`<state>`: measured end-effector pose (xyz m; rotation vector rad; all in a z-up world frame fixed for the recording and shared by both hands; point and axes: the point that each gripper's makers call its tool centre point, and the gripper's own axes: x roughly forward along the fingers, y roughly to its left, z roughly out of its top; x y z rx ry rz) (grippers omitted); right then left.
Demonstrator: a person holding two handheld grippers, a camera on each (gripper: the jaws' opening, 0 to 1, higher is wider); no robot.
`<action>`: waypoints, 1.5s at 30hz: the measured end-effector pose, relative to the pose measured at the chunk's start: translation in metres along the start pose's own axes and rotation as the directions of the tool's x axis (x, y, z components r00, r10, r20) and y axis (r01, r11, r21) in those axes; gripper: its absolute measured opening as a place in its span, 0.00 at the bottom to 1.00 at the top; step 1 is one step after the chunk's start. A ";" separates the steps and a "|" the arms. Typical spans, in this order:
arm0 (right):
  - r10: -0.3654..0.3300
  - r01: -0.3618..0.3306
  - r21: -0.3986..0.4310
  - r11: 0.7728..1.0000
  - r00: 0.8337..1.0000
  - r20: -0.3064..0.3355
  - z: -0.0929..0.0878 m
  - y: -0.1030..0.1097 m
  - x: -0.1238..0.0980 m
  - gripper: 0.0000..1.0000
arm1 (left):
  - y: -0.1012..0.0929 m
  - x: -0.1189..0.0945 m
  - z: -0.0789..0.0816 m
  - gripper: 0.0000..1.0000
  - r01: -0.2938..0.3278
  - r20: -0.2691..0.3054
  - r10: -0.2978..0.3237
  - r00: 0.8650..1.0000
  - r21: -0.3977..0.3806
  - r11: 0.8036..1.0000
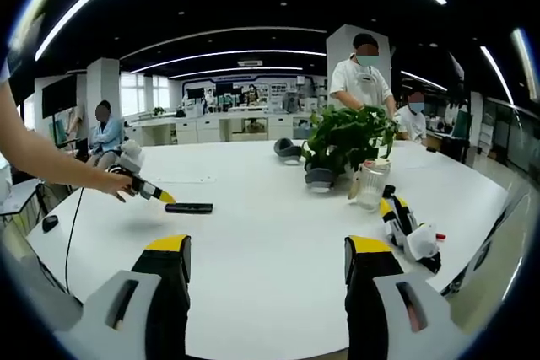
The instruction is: Press the specified remote control buttons in sequence, fully releasing each button before pressing the next.
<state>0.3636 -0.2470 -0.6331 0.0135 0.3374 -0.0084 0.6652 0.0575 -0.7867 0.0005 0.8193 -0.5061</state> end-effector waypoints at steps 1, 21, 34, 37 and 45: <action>0.003 -0.003 0.005 1.000 1.000 0.001 0.000 0.000 0.000 0.78 | -0.003 -0.004 0.002 0.99 0.015 0.022 -0.014 1.000 -0.038 0.999; 0.033 -0.034 0.019 0.999 0.999 0.043 0.007 0.006 -0.001 0.93 | -0.024 -0.098 0.000 1.00 0.070 0.220 -0.050 0.974 -0.081 0.994; 0.018 -0.022 0.051 0.998 0.997 0.081 0.014 0.002 -0.003 1.00 | -0.051 -0.164 0.004 1.00 0.112 0.343 -0.081 0.936 -0.074 0.991; 0.017 -0.021 0.051 0.998 0.997 0.079 0.014 0.002 -0.004 1.00 | -0.057 -0.177 0.006 1.00 0.117 0.374 -0.080 0.924 -0.075 0.990; 0.014 -0.019 0.064 0.998 0.996 0.089 0.015 0.001 -0.006 1.00 | -0.073 -0.210 0.003 1.00 0.117 0.446 -0.068 0.892 -0.083 0.990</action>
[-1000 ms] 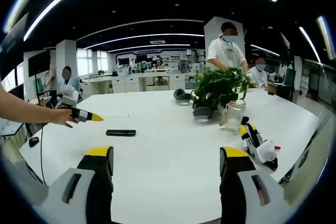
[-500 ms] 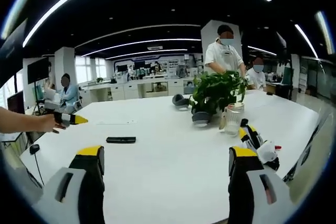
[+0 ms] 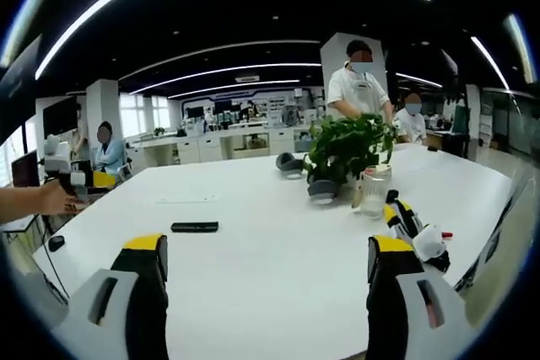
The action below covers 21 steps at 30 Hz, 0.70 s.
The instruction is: Press the specified remote control buttons in sequence, fully releasing each button before pressing the next.
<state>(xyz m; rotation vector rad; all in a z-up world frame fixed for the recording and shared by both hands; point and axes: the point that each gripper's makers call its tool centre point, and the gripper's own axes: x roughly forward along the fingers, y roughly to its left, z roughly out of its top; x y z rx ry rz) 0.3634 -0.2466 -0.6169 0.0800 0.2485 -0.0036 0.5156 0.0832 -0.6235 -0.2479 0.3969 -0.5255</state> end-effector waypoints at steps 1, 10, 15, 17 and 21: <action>-0.001 0.001 0.001 1.000 1.000 0.006 0.001 0.000 -0.001 1.00 | -0.002 -0.005 -0.001 1.00 -0.007 0.006 0.007 1.000 0.007 1.000; -0.009 0.009 0.006 1.000 1.000 0.011 0.002 -0.002 -0.001 1.00 | -0.017 -0.043 -0.011 1.00 -0.019 0.059 0.020 0.998 -0.023 1.000; -0.004 0.004 0.004 1.000 1.000 0.008 0.001 -0.001 -0.001 1.00 | -0.026 -0.064 -0.029 1.00 -0.060 0.054 0.058 0.997 0.041 0.997; -0.004 0.004 0.003 1.000 1.000 0.005 0.001 -0.001 -0.001 1.00 | -0.031 -0.074 -0.033 1.00 -0.071 0.070 0.068 0.995 0.037 0.997; -0.007 0.006 0.004 1.000 1.000 0.006 0.001 -0.002 -0.001 0.99 | -0.033 -0.095 -0.045 1.00 -0.116 0.095 0.115 0.989 0.011 0.993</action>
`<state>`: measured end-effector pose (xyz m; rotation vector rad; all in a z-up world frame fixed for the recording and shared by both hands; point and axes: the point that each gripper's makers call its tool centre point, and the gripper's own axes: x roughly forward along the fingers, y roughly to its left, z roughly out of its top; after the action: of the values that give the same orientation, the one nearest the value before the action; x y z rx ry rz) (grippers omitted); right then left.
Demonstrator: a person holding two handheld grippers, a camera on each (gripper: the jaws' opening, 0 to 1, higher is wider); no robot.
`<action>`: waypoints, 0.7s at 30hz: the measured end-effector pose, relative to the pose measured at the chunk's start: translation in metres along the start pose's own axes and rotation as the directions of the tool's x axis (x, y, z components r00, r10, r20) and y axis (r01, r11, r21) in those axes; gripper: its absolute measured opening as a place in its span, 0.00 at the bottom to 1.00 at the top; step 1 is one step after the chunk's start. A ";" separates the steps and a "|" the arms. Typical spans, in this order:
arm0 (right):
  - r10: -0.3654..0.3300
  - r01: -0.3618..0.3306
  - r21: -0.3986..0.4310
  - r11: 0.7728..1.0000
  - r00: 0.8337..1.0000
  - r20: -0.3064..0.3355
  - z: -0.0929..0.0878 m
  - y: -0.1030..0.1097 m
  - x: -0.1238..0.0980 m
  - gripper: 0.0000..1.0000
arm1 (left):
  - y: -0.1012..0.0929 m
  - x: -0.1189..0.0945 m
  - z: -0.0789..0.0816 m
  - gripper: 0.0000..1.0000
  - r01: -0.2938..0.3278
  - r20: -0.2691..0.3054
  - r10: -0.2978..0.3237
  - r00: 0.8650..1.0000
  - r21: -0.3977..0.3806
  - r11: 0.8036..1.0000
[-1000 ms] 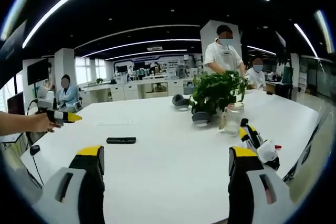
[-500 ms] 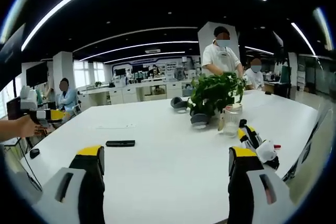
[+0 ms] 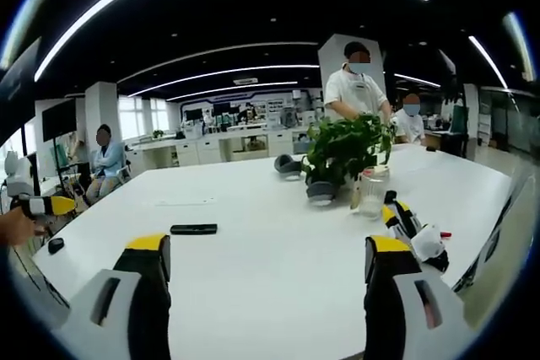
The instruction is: Press the specified remote control buttons in sequence, fully releasing each button before pressing the next.
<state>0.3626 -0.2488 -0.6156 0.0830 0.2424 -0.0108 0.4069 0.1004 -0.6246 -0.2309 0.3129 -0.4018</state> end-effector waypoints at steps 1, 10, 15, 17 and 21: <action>-0.001 0.001 0.000 1.000 1.000 0.000 0.000 0.000 0.000 0.99 | 0.001 -0.007 -0.002 1.00 -0.017 0.005 0.017 1.000 -0.008 1.000; -0.005 0.005 -0.006 1.000 1.000 -0.001 0.000 -0.001 0.000 0.98 | 0.015 -0.037 -0.015 1.00 -0.137 0.031 0.136 0.990 0.012 0.991; -0.014 0.014 -0.007 1.000 1.000 -0.004 0.000 -0.002 0.000 0.97 | 0.018 -0.044 -0.016 1.00 -0.181 0.026 0.179 0.983 0.085 0.980; -0.013 0.013 -0.007 1.000 1.000 -0.006 -0.001 -0.002 0.000 0.97 | 0.015 -0.047 -0.017 1.00 -0.183 0.026 0.182 0.983 0.056 0.981; -0.015 0.015 -0.014 1.000 1.000 -0.009 -0.001 -0.002 0.000 0.98 | 0.022 -0.047 -0.020 1.00 -0.224 0.044 0.221 0.974 0.118 0.967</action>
<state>0.3623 -0.2505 -0.6168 0.0669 0.2525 -0.0239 0.3669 0.1367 -0.6371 -0.0804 0.2792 -0.1939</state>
